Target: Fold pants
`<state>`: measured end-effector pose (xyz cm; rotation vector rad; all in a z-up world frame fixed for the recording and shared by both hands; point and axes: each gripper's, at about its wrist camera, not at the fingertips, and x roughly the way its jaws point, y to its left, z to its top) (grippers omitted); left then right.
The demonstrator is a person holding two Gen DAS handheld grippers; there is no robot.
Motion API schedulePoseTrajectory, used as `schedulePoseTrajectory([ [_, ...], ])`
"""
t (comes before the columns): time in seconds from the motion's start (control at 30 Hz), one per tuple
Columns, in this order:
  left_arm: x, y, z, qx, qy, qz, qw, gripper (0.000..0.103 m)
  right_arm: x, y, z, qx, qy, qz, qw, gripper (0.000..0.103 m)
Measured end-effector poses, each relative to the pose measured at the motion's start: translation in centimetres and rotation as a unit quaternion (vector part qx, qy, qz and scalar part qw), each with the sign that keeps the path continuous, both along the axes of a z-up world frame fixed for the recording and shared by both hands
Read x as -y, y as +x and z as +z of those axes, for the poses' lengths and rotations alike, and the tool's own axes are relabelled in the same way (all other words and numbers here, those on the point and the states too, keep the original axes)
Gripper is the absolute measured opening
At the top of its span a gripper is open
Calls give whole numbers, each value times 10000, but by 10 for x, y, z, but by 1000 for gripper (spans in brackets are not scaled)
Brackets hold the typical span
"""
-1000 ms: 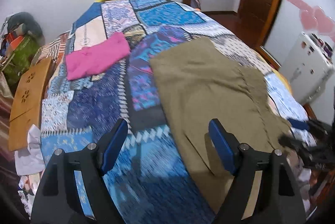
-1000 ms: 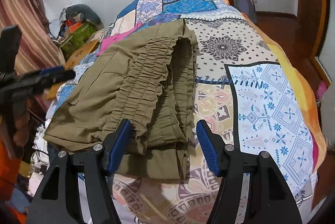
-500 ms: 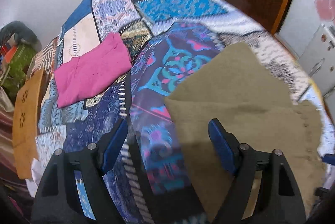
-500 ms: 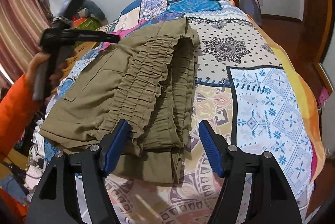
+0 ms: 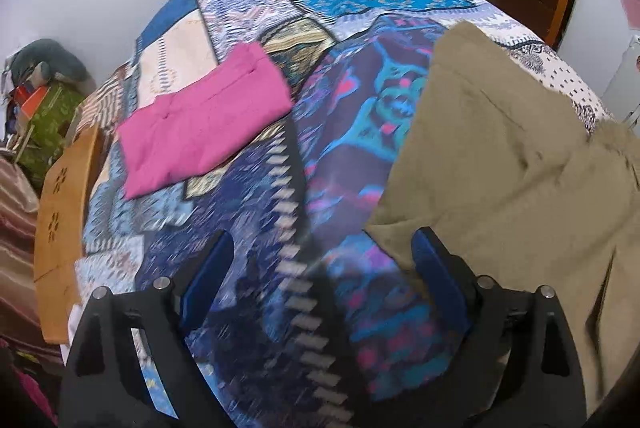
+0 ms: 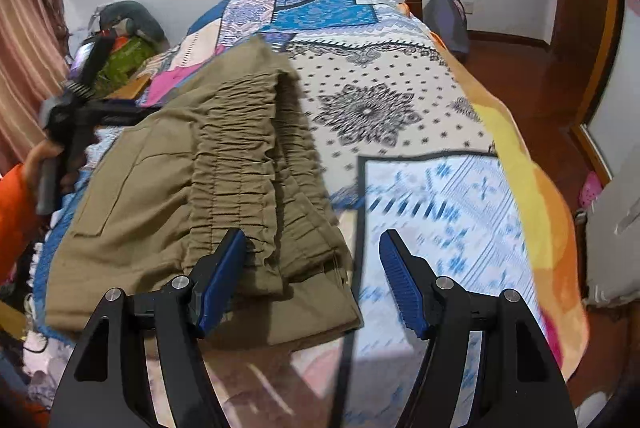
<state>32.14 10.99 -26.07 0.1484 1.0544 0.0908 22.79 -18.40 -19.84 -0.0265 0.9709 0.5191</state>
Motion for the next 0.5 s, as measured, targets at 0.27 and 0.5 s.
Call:
schedulePoseTrajectory([
  [0.27, -27, -38, 2, -49, -224, 341, 9992, 93, -22, 54, -7, 48, -295, 394, 9988, 64],
  [0.5, -40, -70, 2, -39, -362, 630, 9973, 93, -51, 94, -12, -23, -372, 841, 9958, 64],
])
